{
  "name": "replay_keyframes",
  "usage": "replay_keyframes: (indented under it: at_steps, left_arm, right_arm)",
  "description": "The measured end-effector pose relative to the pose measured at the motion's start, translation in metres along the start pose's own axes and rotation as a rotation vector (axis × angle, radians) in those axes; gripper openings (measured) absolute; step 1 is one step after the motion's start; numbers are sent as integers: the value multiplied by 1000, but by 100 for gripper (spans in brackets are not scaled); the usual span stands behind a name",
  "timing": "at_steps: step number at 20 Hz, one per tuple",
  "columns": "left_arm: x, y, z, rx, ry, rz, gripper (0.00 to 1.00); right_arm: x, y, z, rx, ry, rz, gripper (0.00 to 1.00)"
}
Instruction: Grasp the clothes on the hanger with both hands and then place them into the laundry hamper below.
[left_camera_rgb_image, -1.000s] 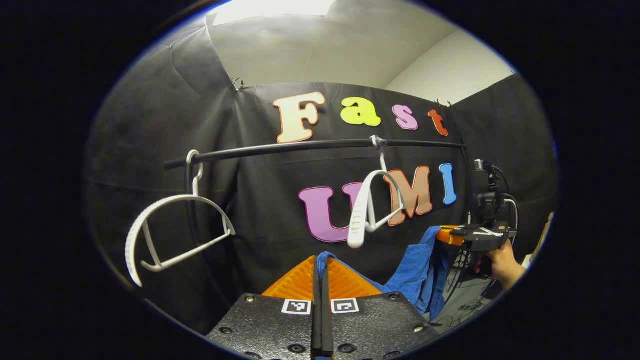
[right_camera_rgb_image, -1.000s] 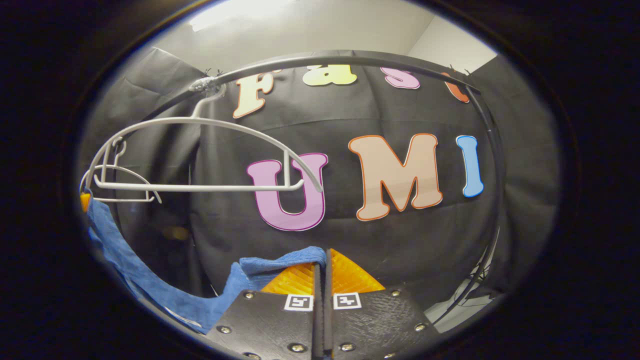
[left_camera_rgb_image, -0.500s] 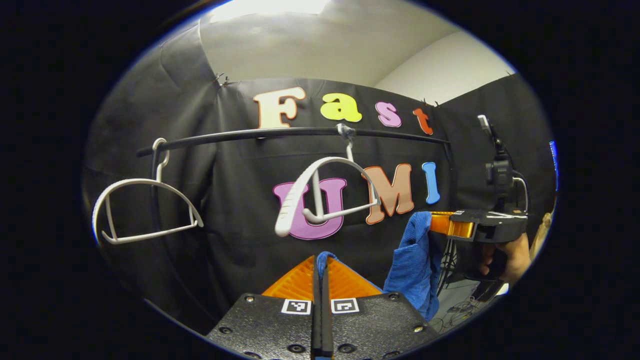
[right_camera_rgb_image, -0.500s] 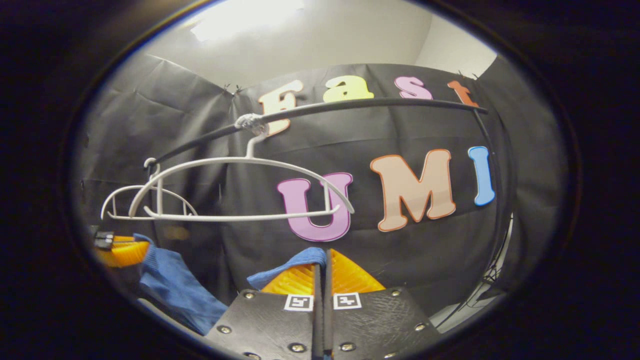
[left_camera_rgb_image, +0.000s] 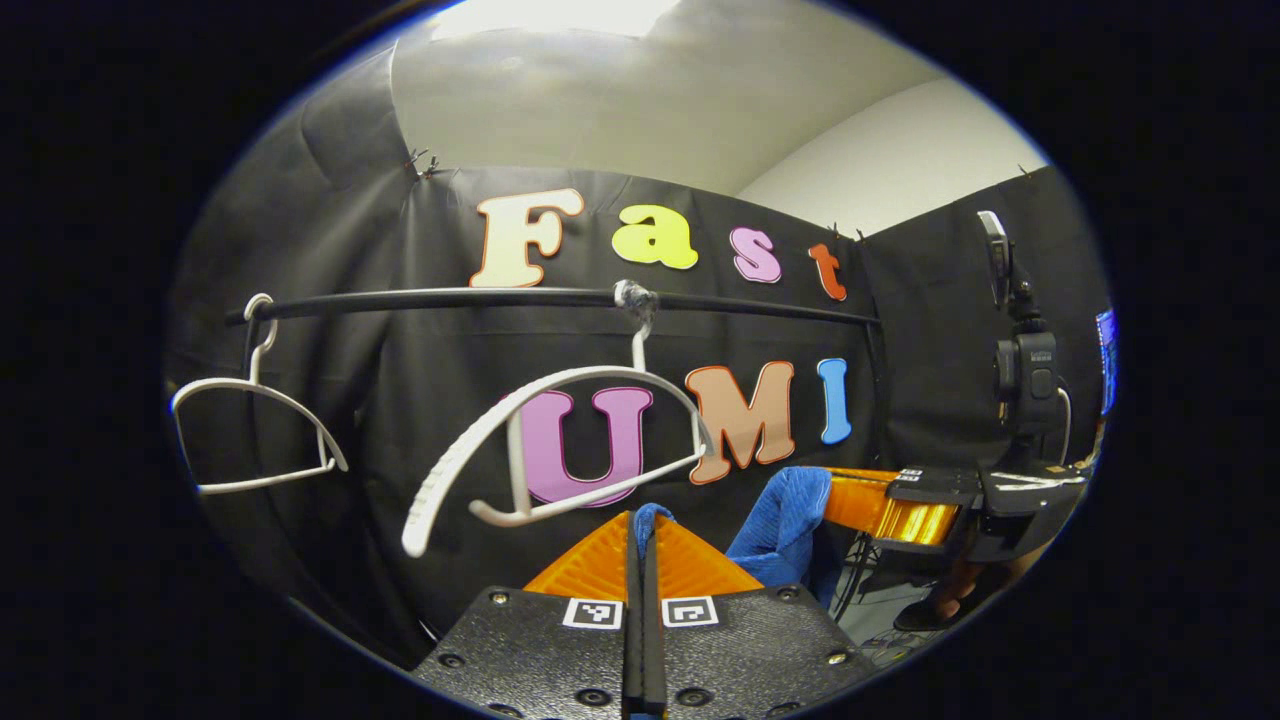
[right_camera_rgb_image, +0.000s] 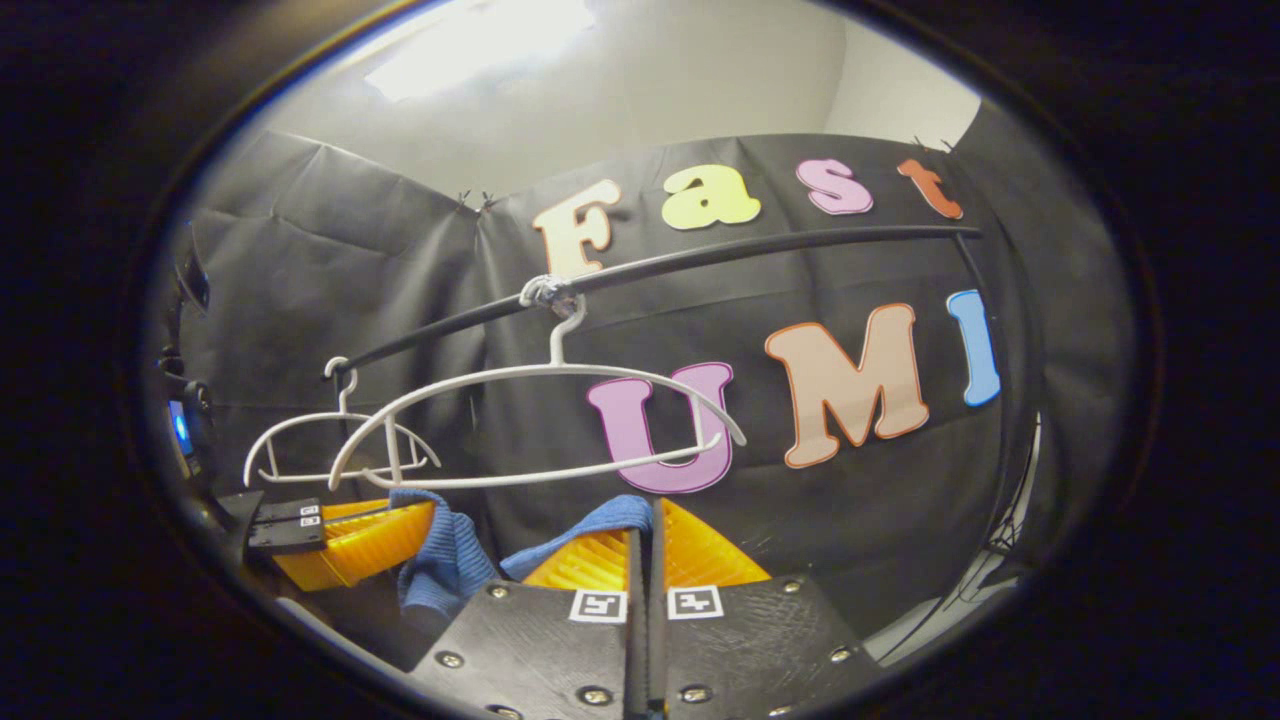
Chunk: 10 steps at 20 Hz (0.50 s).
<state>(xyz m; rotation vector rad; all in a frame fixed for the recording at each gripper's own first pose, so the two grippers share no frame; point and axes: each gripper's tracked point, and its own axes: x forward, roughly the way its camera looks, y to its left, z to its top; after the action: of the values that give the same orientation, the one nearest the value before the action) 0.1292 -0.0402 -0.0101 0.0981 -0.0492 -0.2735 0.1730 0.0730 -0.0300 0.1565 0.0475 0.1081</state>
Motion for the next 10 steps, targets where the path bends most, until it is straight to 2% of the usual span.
replay_keyframes:
  at_steps: [5,7,10]
  left_arm:
    - [16,-26,9,-7,-31,-37,0]
    - [23,-26,9,3,-42,-20,0]
    - [32,-26,-4,-13,-43,-9,0]
  right_arm:
    - [-6,-6,17,76,-48,-6,1]
    - [-5,-16,27,66,-92,-27,0]
    - [0,-19,15,85,-79,-29,1]
